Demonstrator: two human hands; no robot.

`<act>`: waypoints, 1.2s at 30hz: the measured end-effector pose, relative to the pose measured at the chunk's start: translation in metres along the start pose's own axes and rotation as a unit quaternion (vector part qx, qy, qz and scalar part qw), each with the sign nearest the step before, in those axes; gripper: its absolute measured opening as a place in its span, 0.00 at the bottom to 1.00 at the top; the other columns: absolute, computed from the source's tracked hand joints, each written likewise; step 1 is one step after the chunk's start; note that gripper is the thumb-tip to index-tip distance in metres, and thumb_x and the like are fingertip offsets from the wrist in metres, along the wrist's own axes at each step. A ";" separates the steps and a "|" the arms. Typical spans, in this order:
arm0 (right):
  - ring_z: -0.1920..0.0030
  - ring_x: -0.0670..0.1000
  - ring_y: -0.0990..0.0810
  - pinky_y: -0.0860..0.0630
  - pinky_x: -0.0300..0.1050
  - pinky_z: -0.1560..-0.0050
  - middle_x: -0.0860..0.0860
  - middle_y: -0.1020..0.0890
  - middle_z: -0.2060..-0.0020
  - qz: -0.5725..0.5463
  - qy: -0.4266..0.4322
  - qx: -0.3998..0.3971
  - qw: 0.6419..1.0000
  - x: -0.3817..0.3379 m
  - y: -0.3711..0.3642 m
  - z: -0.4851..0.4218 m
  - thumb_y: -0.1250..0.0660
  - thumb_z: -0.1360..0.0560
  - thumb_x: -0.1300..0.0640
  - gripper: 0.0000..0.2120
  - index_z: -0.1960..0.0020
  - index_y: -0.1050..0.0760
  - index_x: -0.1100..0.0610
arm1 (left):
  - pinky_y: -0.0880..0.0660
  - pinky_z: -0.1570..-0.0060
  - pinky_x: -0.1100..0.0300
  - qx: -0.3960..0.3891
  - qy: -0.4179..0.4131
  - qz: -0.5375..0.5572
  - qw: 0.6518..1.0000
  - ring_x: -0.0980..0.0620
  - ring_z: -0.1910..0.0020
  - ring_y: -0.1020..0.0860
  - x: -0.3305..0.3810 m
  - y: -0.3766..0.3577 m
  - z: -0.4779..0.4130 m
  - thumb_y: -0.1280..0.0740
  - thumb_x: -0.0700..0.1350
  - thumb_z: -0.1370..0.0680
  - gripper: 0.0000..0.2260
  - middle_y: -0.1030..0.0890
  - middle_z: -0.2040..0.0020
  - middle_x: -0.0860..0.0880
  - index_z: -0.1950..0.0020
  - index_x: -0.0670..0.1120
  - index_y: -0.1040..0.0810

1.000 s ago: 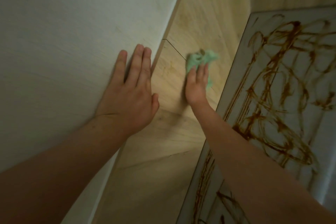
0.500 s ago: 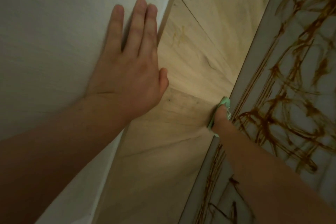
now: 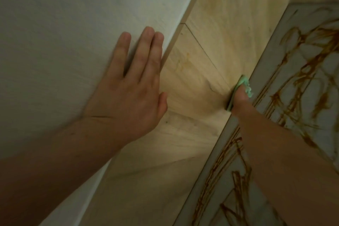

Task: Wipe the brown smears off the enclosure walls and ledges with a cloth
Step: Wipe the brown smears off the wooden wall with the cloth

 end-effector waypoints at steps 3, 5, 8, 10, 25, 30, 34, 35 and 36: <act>0.24 0.56 0.33 0.38 0.58 0.22 0.51 0.33 0.22 -0.012 -0.016 0.006 1.000 0.016 -0.002 -0.030 0.49 0.23 0.28 0.41 0.18 0.38 0.51 | 0.61 0.23 0.32 -0.002 0.006 -0.002 1.000 0.32 0.18 0.58 0.000 -0.001 -0.001 0.58 0.56 0.16 0.36 0.57 0.18 0.31 0.20 0.27 0.52; 0.27 0.55 0.30 0.35 0.57 0.23 0.50 0.31 0.23 0.002 0.017 0.021 1.000 0.016 -0.008 -0.034 0.51 0.25 0.29 0.40 0.20 0.37 0.50 | 0.61 0.23 0.32 0.003 0.009 -0.009 1.000 0.32 0.18 0.57 0.000 -0.001 -0.002 0.58 0.56 0.16 0.36 0.57 0.18 0.31 0.20 0.27 0.52; 0.21 0.57 0.37 0.42 0.61 0.20 0.51 0.37 0.19 0.056 0.106 0.009 0.993 -0.023 -0.041 0.051 0.56 0.30 0.29 0.44 0.18 0.42 0.47 | 0.60 0.22 0.32 0.015 0.006 -0.005 1.000 0.32 0.18 0.55 -0.001 0.004 -0.002 0.55 0.56 0.16 0.36 0.55 0.18 0.31 0.21 0.27 0.51; 0.17 0.55 0.49 0.53 0.60 0.18 0.50 0.47 0.16 0.077 0.219 -0.022 0.973 -0.051 -0.069 0.132 0.54 0.22 0.33 0.37 0.16 0.50 0.46 | 0.59 0.22 0.33 0.030 0.007 -0.009 0.999 0.32 0.18 0.53 -0.002 0.008 -0.003 0.53 0.56 0.16 0.36 0.52 0.18 0.30 0.21 0.27 0.49; 0.17 0.57 0.52 0.55 0.63 0.18 0.49 0.53 0.16 0.088 0.152 0.001 0.984 -0.082 -0.069 0.128 0.55 0.14 0.40 0.28 0.15 0.52 0.45 | 0.58 0.21 0.34 0.039 0.007 0.012 0.999 0.33 0.18 0.51 -0.001 0.003 -0.004 0.51 0.56 0.16 0.37 0.51 0.18 0.30 0.21 0.26 0.51; 0.17 0.51 0.61 0.62 0.54 0.21 0.49 0.59 0.16 0.178 0.443 -0.118 0.871 -0.109 -0.117 0.265 0.52 0.13 0.44 0.29 0.16 0.60 0.43 | 0.56 0.20 0.35 0.052 0.014 0.039 0.998 0.34 0.18 0.49 -0.004 0.009 -0.005 0.46 0.55 0.18 0.37 0.49 0.18 0.31 0.21 0.27 0.49; 0.17 0.53 0.56 0.59 0.58 0.18 0.50 0.55 0.16 0.167 0.409 -0.049 0.896 -0.171 -0.117 0.216 0.55 0.13 0.43 0.28 0.15 0.54 0.49 | 0.58 0.21 0.35 0.037 0.013 0.031 0.999 0.33 0.18 0.50 -0.003 0.007 -0.003 0.50 0.55 0.16 0.36 0.51 0.18 0.29 0.21 0.26 0.49; 0.17 0.54 0.55 0.58 0.59 0.18 0.49 0.55 0.16 0.170 0.370 -0.038 0.913 -0.182 -0.114 0.192 0.55 0.13 0.43 0.28 0.15 0.53 0.50 | 0.59 0.21 0.34 0.030 0.012 0.026 0.999 0.32 0.18 0.51 -0.002 0.006 -0.002 0.51 0.55 0.16 0.36 0.53 0.19 0.29 0.21 0.25 0.50; 0.16 0.55 0.55 0.57 0.60 0.18 0.49 0.55 0.16 0.171 0.325 -0.029 0.930 -0.187 -0.108 0.171 0.56 0.13 0.42 0.28 0.15 0.53 0.49 | 0.59 0.21 0.34 0.023 0.009 0.022 0.999 0.32 0.18 0.52 -0.002 0.005 -0.002 0.53 0.55 0.16 0.36 0.54 0.19 0.29 0.21 0.25 0.51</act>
Point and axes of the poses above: each hand's wrist, its own z-axis away from the middle knuckle, its own y-axis out of the back of the hand, x = y × z, the point moved 5 cm from there along -z, towards the middle knuckle
